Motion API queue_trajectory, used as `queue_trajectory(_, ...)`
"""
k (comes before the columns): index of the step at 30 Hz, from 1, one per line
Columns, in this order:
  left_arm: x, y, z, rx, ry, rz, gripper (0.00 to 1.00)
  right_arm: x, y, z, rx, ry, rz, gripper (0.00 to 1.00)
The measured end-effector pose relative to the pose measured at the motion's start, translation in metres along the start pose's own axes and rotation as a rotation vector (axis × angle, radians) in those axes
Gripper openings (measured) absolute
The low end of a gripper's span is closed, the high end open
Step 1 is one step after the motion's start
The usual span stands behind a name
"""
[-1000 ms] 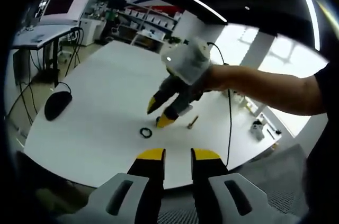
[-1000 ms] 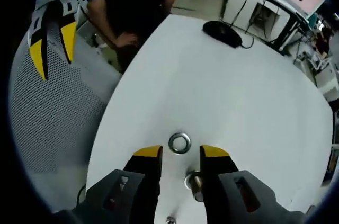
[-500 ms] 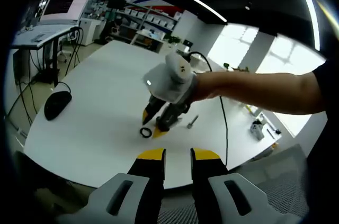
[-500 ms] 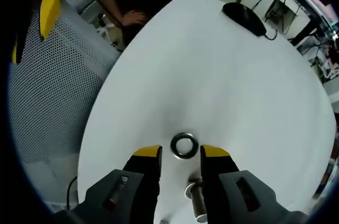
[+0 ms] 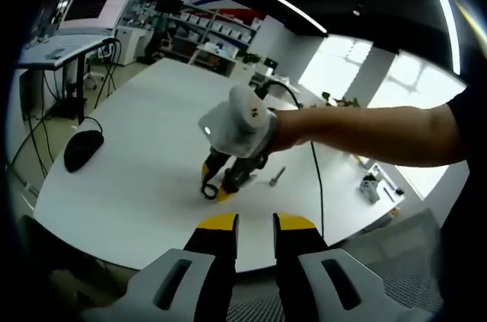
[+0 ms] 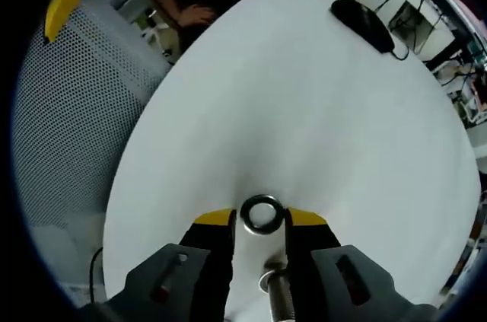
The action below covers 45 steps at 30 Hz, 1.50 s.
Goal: Place the washer onto the threaded stud by aligning its center hole with the stud, sliding it down to the base, and recovering from edge contact or off-axis alignment until the washer reaches the visible bottom stop.
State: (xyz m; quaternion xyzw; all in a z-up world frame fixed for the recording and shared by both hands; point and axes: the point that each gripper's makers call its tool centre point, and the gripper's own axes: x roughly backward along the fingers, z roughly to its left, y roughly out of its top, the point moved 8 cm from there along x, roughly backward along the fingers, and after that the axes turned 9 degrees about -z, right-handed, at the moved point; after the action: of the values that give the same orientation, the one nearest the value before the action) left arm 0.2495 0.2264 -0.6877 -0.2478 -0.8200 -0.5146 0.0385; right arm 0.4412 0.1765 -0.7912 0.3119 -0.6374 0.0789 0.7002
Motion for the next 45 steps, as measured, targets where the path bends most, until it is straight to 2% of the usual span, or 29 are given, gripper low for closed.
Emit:
queue_trajectory(6,0.0,0.0,0.0,-0.002,-0.002,0.002,0.16,0.001,-0.002,0.002,-0.006,-0.001,0.008,0.27)
queue_trajectory(10,0.0,0.0,0.0,-0.002,-0.002,0.001,0.16,0.0,-0.002,0.002,-0.005,-0.005,0.017,0.24)
queue_trajectory(18,0.0,0.0,0.0,-0.004,-0.003,0.003,0.16,0.006,-0.002,0.004,-0.029,-0.004,-0.021,0.23)
queue_trajectory(24,0.0,0.0,-0.001,-0.006,-0.006,0.005,0.16,0.027,0.004,0.005,-0.023,-0.015,-0.053,0.23)
queue_trajectory(30,0.0,0.0,-0.001,-0.008,-0.007,0.003,0.16,0.055,0.005,0.006,0.011,-0.031,-0.05,0.23)
queue_trajectory(37,0.0,0.001,0.0,-0.01,-0.008,0.0,0.16,0.089,0.0,0.001,0.026,-0.054,-0.025,0.23)
queue_trajectory(45,0.0,0.001,-0.001,-0.01,-0.007,-0.003,0.16,0.108,-0.009,-0.003,0.042,-0.039,0.026,0.23)
